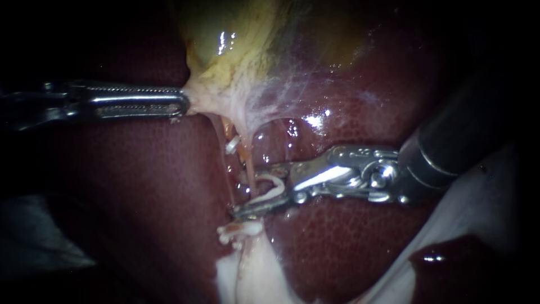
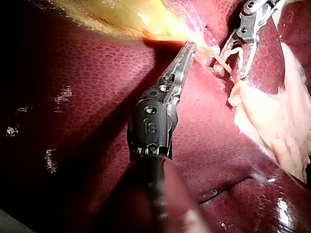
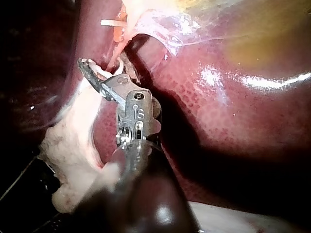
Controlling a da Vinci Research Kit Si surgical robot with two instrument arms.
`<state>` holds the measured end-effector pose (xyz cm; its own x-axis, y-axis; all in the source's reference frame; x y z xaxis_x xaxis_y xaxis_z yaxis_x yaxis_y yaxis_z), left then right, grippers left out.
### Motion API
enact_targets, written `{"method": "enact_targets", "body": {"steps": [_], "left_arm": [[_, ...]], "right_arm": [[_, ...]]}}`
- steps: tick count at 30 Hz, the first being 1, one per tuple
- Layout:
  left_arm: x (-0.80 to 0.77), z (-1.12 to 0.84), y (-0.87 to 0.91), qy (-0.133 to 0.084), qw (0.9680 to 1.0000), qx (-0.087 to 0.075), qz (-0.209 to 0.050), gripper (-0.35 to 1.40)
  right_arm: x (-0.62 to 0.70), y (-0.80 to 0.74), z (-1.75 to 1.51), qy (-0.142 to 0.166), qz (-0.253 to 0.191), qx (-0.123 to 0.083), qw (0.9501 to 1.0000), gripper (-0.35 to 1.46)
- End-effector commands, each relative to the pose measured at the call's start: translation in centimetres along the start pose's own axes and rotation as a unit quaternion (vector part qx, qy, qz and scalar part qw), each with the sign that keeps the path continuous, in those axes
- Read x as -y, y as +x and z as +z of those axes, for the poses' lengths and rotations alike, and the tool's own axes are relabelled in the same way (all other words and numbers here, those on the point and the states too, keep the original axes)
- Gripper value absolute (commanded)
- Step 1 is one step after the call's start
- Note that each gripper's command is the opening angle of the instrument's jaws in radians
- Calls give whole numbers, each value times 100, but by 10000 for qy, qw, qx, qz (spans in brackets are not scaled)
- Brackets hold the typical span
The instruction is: Clipping first clip right tube
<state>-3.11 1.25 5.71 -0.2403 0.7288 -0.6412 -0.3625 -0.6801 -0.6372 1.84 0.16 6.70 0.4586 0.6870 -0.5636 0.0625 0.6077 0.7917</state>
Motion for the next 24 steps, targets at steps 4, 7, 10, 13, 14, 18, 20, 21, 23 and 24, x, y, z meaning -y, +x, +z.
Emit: {"method": "enact_targets", "body": {"steps": [4,7,10,13,14,18,20,21,23,24], "left_arm": [[0,0,0,-4,10000,-1,1,-35],[0,-1,0,-4,10000,-1,1,-35],[0,-1,0,-4,10000,-1,1,-35],[0,-1,0,-4,10000,-1,1,-35],[0,-1,0,-4,10000,-1,1,-35],[0,-1,0,-4,10000,-1,1,-35],[0,-1,0,-4,10000,-1,1,-35],[0,-1,0,-4,10000,-1,1,-35],[0,-1,0,-4,10000,-1,1,-35],[0,-1,0,-4,10000,-1,1,-35]], "right_arm": [[1,-4,-3,289,77,-63,9995,50],[2,-6,-4,484,89,-82,9988,49],[2,-6,-4,642,116,-132,9978,48],[1,-7,-4,665,128,-115,9976,48],[0,-8,-5,673,118,-111,9976,48],[-1,-11,-4,660,103,-112,9977,48],[-2,-13,-2,686,92,-127,9975,48],[-2,-14,-1,711,117,-142,9973,48],[-2,-17,3,755,135,-227,9968,48],[-2,-18,5,779,160,-276,9964,48]]}}
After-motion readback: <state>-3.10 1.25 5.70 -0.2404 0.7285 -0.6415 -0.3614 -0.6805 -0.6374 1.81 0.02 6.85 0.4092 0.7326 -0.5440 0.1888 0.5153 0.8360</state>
